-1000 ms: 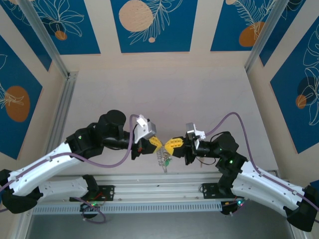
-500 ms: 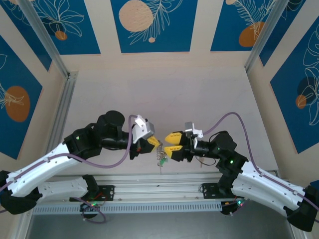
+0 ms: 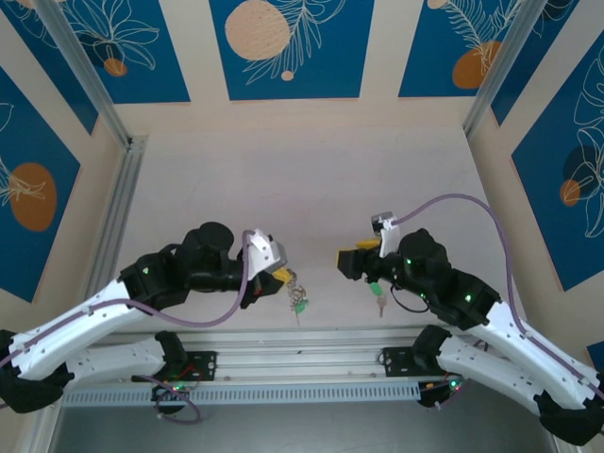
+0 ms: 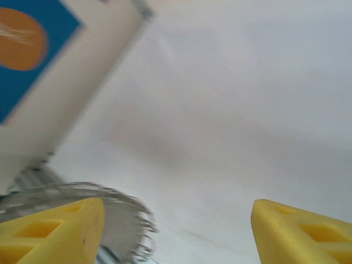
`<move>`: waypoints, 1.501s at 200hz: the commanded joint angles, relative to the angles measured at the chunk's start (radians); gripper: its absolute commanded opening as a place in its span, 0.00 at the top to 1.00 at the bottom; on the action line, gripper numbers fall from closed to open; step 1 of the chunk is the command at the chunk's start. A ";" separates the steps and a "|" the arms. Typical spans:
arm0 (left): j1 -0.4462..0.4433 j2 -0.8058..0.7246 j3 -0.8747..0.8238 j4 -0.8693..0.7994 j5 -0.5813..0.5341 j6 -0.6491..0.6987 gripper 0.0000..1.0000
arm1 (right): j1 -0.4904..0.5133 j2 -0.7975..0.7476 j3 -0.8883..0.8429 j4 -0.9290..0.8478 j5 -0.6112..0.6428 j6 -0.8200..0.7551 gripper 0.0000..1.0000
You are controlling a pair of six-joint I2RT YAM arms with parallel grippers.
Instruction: Put the keys on the keyring
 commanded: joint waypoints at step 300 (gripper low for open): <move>0.018 -0.221 -0.225 0.322 0.121 -0.221 1.00 | -0.298 0.310 -0.293 -0.114 -0.030 0.365 0.57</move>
